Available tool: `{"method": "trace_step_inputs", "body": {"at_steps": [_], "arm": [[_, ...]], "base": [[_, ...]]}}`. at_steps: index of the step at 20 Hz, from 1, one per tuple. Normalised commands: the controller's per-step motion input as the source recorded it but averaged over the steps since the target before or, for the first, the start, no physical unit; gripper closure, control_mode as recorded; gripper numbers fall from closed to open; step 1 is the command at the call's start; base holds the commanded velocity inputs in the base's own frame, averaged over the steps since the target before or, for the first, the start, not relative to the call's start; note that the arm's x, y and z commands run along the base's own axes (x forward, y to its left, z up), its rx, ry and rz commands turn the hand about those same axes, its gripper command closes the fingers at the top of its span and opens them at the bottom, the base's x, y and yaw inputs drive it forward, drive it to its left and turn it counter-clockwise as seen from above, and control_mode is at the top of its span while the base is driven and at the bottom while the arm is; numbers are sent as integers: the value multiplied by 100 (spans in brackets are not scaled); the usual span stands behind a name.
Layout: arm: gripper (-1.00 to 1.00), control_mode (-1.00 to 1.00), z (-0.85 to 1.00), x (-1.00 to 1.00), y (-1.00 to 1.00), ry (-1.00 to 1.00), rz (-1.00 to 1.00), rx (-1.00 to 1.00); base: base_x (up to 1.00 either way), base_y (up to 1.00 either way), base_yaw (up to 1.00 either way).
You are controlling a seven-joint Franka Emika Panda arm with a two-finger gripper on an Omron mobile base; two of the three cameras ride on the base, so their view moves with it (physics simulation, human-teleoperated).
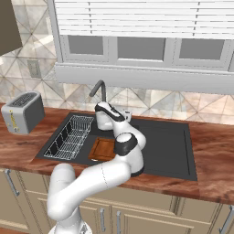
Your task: Turn on the sink faucet with hot water and rinse the cutting board for ten seconds, then turn off the faucet. Push the cutting board to reach the water if necessary.
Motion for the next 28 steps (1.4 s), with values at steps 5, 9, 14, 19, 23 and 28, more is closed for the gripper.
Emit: {"method": "trace_step_inputs", "body": {"at_steps": [5,9,14,19,23,28], "arm": [[-100,-100,0,9,0,0,-1,0],[-100,-100,-1,10,0,0,-1,0],[-100,-100,-2,4,0,0,0,0],[-100,-100,0,0,0,0,0,0],[-100,-100,0,4,0,0,0,0],[-100,-100,0,1,0,0,0,0]], "base": [[0,0,0],[0,0,0],[0,0,0],[0,0,0],[0,0,0],[0,0,0]]}}
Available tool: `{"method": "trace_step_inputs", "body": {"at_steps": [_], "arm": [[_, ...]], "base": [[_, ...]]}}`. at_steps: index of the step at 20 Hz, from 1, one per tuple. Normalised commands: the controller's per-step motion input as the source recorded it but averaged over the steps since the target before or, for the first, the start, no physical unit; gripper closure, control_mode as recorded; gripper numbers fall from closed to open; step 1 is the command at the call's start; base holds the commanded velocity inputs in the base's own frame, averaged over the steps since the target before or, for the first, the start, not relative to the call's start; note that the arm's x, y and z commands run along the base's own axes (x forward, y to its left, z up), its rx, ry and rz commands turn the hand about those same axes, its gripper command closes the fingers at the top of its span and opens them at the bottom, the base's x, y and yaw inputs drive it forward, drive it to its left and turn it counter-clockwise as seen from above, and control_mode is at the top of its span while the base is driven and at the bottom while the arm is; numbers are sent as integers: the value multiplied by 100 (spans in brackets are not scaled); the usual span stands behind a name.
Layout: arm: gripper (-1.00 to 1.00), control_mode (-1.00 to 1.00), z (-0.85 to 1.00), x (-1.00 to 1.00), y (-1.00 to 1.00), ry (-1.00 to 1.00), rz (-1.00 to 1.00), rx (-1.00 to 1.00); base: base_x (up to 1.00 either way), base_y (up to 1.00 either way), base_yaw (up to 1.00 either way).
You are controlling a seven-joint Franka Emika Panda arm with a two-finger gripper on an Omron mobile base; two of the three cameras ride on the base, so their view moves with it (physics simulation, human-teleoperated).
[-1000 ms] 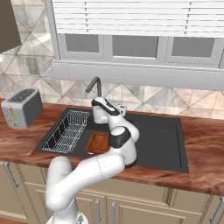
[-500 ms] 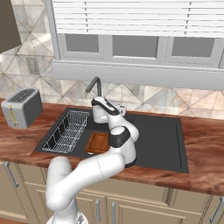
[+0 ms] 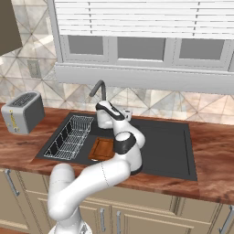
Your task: Turn on the sink faucet with hot water and rinse the cutting board for ten seconds, then turn off the faucet. Push the cutting board to reach the water if necessary.
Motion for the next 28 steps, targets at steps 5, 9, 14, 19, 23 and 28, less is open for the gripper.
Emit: {"method": "trace_step_inputs", "body": {"at_steps": [5,9,14,19,23,28], "arm": [[-100,-100,0,2,0,0,0,0],[-100,-100,0,4,0,0,0,0],[-100,-100,0,7,0,0,0,0],[-100,-100,0,9,0,0,0,0],[-100,-100,0,2,0,0,0,0],[-100,-100,0,0,0,0,0,0]], "base": [[0,0,0],[0,0,0],[0,0,0],[0,0,0],[0,0,0],[0,0,0]]}}
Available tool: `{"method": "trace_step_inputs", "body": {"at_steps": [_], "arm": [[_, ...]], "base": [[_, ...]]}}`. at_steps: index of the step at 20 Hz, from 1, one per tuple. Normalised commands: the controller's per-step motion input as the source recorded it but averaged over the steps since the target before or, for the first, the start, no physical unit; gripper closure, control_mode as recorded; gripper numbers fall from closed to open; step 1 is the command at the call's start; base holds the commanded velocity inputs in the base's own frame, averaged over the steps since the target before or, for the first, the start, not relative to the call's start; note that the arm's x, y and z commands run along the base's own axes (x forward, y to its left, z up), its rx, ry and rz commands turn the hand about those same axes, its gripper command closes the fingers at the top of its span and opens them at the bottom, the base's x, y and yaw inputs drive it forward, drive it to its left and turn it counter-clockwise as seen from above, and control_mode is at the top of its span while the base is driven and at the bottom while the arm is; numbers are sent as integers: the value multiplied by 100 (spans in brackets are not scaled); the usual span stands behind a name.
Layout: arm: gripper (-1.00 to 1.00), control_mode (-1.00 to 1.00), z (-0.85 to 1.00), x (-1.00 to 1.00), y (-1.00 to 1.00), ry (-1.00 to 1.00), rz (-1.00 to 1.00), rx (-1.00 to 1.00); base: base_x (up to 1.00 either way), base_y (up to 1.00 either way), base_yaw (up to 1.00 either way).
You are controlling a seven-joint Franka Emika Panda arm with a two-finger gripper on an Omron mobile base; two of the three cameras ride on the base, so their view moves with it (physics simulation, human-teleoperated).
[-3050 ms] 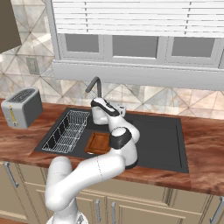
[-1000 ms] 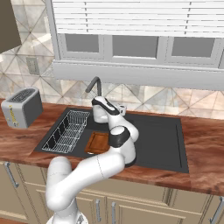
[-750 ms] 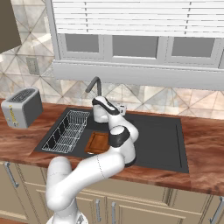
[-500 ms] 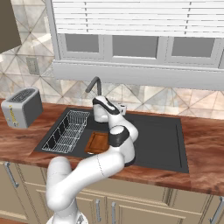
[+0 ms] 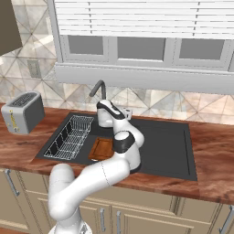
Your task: Turn on the sink faucet with hot water and rinse the cutting board for ten seconds, then turn off the faucet. Push the cutting board to reach the water if necessary.
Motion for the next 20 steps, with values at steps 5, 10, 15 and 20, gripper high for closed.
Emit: {"method": "trace_step_inputs", "body": {"at_steps": [5,10,15,20], "arm": [[-100,-100,0,4,0,0,0,0],[-100,-100,0,1,0,0,0,0],[-100,-100,0,0,0,0,0,0],[-100,-100,0,0,-6,0,0,0]], "base": [[0,0,0],[0,0,0],[0,0,0],[0,0,0]]}}
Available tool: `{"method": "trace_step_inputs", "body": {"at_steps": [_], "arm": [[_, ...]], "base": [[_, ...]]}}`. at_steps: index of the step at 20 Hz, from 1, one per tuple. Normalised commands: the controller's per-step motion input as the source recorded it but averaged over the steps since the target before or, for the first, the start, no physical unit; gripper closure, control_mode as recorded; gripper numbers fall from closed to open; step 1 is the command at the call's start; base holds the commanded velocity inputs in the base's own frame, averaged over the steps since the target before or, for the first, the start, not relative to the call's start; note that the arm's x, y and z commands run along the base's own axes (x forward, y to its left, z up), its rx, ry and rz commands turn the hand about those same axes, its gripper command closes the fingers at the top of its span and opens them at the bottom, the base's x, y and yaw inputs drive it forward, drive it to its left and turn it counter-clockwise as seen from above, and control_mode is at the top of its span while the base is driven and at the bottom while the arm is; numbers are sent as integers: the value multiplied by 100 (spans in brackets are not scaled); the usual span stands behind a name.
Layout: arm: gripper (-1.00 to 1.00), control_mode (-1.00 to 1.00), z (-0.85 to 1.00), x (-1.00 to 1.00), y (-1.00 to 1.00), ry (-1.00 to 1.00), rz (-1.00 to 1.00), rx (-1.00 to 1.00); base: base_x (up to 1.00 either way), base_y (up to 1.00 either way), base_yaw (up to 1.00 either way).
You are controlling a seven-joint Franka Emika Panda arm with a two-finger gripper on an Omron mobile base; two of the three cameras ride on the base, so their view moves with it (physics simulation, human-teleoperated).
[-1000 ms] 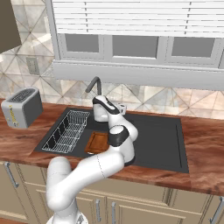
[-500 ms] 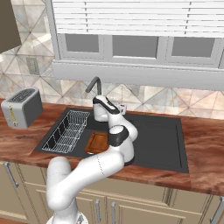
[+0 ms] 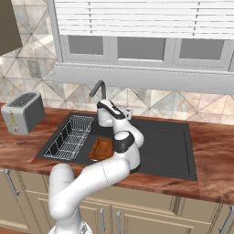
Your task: Turn on the sink faucet with hot water and rinse the cutting board for ten seconds, then turn off the faucet. Push the cutting board to reach the water if necessary.
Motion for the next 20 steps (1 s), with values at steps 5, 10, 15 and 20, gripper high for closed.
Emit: {"method": "trace_step_inputs", "body": {"at_steps": [5,10,15,20], "arm": [[-100,-100,0,0,-21,0,0,0],[-100,-100,0,0,-25,0,0,0],[-100,-100,0,0,-24,0,0,0],[-100,-100,0,-1,-43,0,0,0]], "base": [[0,0,0],[0,0,0],[0,0,0],[0,0,0]]}}
